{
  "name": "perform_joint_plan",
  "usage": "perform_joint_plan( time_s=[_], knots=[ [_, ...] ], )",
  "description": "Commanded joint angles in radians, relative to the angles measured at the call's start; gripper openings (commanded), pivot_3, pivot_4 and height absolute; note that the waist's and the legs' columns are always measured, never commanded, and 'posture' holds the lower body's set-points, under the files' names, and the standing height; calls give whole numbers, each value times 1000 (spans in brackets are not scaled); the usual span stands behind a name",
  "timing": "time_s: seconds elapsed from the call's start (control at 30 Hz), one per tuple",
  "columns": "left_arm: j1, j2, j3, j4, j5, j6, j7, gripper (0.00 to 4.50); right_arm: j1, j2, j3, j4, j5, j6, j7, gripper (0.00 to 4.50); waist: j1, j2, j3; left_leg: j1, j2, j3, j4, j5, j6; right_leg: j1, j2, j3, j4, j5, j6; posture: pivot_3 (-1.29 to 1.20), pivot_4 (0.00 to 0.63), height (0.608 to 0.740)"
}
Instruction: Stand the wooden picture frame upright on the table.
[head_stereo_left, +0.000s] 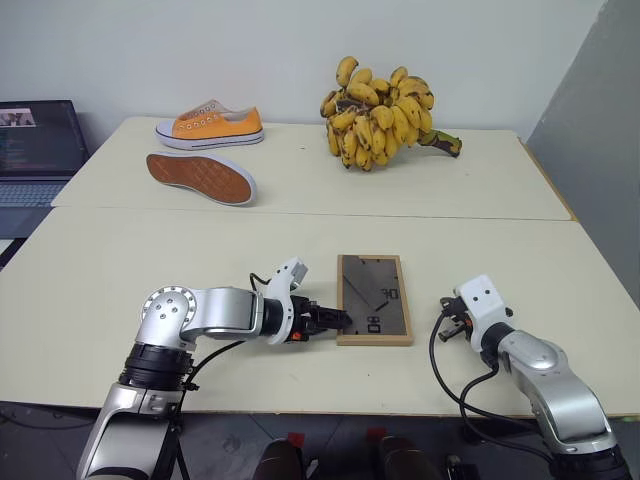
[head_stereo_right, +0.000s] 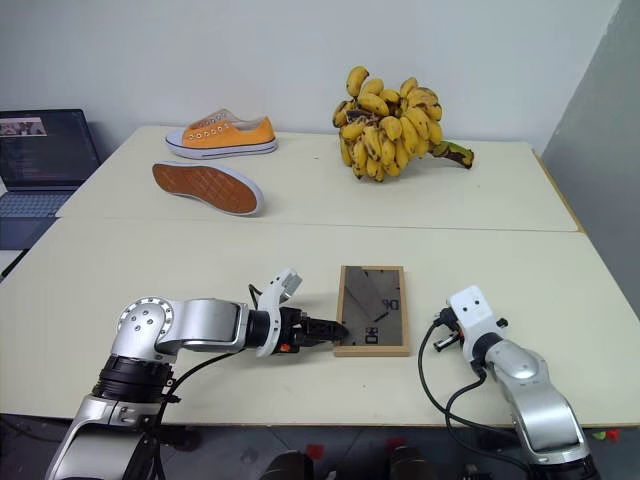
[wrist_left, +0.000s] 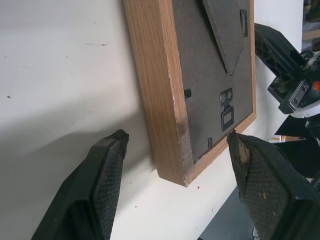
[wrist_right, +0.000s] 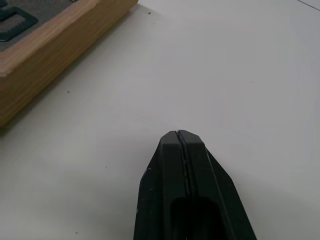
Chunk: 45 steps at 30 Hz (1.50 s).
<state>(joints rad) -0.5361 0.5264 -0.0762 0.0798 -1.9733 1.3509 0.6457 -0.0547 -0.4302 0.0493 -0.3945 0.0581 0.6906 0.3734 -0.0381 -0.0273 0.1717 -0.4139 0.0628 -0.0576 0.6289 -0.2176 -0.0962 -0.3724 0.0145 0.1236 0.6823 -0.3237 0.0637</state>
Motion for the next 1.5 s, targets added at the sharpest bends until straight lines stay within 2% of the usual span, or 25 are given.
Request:
perform_joint_plan(
  time_s=[0.03, 0.43, 1.5],
  knots=[
    [28, -6, -26, 13, 1, -20, 41, 3403, -26, 72, 54, -103, 39, 88, -17, 0, 0, 0, 0, 0, 0, 0, 0, 0, 0, 0, 0, 0, 0, 0, 0, 0, 150, 740],
    [5, -6, -22, 34, 1, -33, 67, 3403, -61, 119, 101, -167, 49, 176, -49, 0, 7, 0, 0, 0, 0, 0, 0, 0, 0, -1, 0, 0, 0, 0, 1, 0, 150, 740],
    [21, -62, 48, 17, 1, -51, 87, 3403, -106, 252, 96, -96, 67, 234, -107, 0, 5, 0, 0, -1, 0, 0, -1, 1, -1, -2, 0, 1, -1, -1, 2, 0, 150, 740]
  ],
)
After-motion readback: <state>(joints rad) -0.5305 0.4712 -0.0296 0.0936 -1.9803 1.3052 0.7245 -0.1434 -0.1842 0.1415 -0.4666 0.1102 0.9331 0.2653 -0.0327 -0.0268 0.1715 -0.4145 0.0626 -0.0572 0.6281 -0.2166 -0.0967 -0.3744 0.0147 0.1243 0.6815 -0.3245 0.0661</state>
